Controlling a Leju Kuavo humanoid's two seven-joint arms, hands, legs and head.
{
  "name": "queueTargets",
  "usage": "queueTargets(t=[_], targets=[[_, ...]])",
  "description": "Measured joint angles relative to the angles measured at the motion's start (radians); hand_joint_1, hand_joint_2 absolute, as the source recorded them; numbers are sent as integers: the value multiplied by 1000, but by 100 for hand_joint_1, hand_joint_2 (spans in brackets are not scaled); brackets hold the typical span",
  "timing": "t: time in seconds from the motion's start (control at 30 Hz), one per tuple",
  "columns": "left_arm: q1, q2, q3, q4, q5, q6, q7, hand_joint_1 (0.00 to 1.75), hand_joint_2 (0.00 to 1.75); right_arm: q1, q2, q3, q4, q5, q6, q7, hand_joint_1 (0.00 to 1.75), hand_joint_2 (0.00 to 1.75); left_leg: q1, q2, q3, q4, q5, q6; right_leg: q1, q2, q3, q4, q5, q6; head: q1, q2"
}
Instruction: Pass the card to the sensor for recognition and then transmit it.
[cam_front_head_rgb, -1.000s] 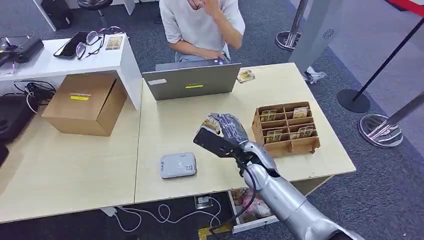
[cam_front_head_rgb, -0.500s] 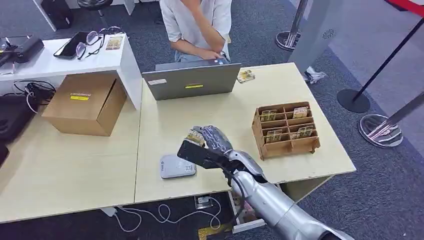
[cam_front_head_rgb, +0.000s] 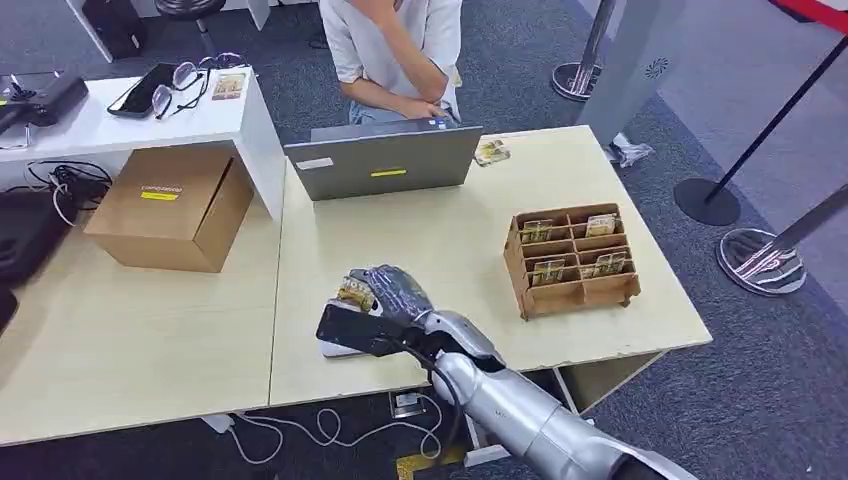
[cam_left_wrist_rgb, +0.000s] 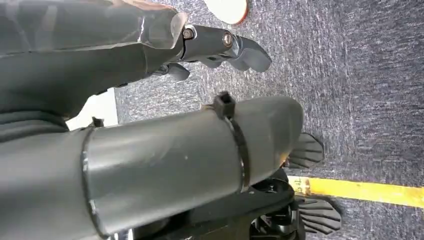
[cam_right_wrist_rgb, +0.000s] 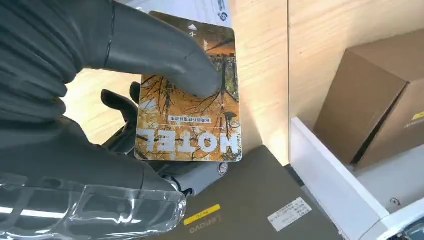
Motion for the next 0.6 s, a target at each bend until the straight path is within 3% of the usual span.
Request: queueTargets(t=[0.17, 0.6], targets=[[-1, 0, 0, 0, 2, 3, 0, 0, 0, -29, 10, 13, 65, 24, -42, 10, 175, 175, 0, 0, 0, 0, 0, 0, 0, 0, 0, 0, 0, 0, 0, 0], [-1, 0, 0, 0, 3, 6, 0, 0, 0, -71, 44, 20, 235, 60, -67, 44, 175, 175, 0, 0, 0, 0, 0, 0, 0, 0, 0, 0, 0, 0, 0, 0]])
